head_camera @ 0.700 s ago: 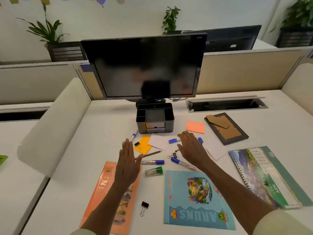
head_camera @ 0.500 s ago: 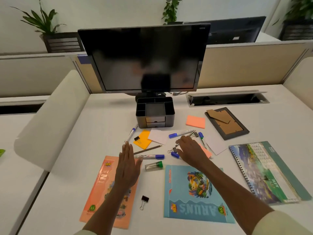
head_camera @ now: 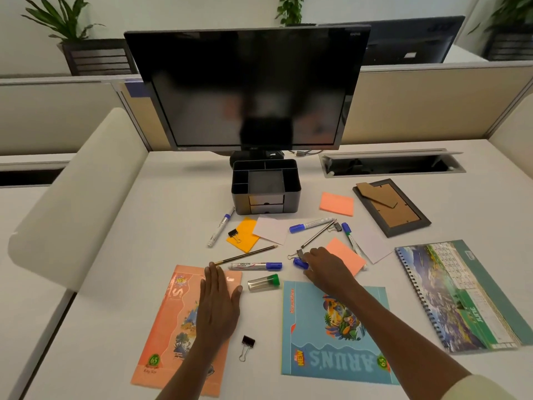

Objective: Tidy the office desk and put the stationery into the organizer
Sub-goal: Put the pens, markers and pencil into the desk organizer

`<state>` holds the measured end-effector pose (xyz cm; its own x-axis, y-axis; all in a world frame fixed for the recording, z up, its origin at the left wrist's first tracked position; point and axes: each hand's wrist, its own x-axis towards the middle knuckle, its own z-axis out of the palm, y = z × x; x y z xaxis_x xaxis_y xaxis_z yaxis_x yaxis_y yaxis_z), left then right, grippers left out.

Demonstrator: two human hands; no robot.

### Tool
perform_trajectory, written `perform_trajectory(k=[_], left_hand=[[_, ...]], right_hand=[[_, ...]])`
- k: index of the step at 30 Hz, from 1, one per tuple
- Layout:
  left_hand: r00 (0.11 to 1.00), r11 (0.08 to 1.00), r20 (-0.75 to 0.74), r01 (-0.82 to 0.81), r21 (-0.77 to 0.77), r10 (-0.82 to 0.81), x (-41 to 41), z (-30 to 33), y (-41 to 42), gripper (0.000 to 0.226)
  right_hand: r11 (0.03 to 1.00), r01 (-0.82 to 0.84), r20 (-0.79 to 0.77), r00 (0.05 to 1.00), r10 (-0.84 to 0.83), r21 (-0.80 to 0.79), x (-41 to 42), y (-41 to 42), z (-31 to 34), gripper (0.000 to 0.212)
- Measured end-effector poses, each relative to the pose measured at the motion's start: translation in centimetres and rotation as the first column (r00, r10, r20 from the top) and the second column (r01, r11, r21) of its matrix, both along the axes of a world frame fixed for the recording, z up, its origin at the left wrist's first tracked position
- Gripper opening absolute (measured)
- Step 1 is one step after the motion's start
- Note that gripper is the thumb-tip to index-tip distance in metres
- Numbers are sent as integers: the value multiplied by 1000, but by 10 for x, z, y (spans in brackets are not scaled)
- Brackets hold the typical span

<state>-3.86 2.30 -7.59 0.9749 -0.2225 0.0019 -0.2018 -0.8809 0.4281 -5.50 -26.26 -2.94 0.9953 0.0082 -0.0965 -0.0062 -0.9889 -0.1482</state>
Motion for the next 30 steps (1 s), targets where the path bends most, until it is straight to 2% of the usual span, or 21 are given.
perform_trajectory(k=[9,16,21,26,30], left_hand=[[1000,999,29,-10,36,9,-3,3,-1,73],[999,1000,51,-9,23,8,-5,7,-2,80],[999,999,36,-31,10,31,-5,8,-2,74],[999,999,35,-32,6,32,-4,6,-2,79],[999,999,29,-37,9,36,-3,3,-1,78]], right_hand=[[999,36,-7,999,-36,22,2,2,-12,27],[993,63,102,992,-73,99,19,0,5,27],[980,116,180,973,-145,163,52,0,32,23],[933,116,256,943,-211,340,85,-6,62,38],[880,122,352,884,-306,459,114,-13,92,51]])
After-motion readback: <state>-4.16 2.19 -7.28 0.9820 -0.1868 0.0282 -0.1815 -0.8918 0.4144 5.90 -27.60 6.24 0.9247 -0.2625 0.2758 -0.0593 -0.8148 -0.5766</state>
